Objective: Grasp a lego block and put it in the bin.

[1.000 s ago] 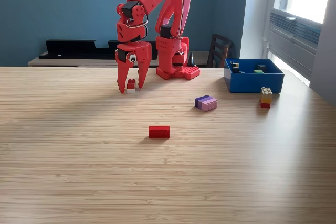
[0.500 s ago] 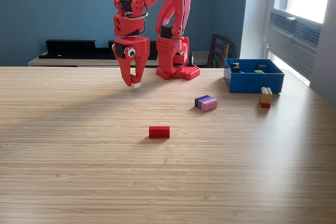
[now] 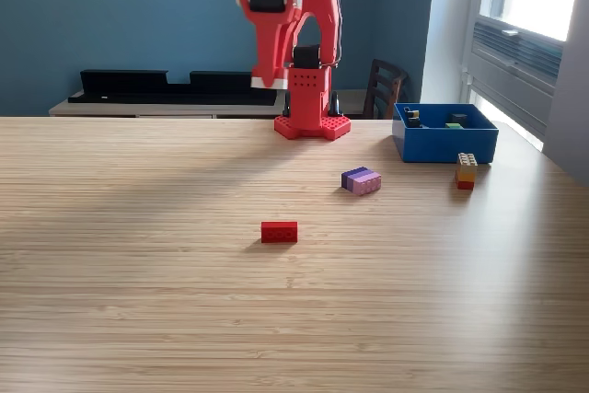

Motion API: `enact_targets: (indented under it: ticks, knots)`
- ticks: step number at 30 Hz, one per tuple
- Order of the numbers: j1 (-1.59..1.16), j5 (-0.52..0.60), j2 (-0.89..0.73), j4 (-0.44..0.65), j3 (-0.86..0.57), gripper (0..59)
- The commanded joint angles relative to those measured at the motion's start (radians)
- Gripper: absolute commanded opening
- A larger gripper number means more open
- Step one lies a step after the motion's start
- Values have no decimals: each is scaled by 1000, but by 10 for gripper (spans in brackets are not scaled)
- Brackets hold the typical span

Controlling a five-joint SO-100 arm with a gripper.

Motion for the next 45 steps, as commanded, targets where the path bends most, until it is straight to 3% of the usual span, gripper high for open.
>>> enact_targets:
  ticks: [1, 6, 12, 21, 30, 32, 35, 37, 42, 45]
  knots:
    - [-364, 8, 8, 51, -86, 1]
    - [-672, 17, -14, 104, -83, 1]
    - [-923, 29, -190, 172, -124, 1]
    - [-1106, 20, -420, 189, -198, 1]
    - [-1204, -9, -518, 209, -273, 1]
    - [-1204, -12, -522, 209, -279, 33]
    - [-1203, -23, -522, 213, -278, 325]
    - [-1203, -25, -522, 216, -276, 395]
    - [-1195, -34, -522, 218, -276, 386]
    - [-1173, -23, -520, 218, -287, 279]
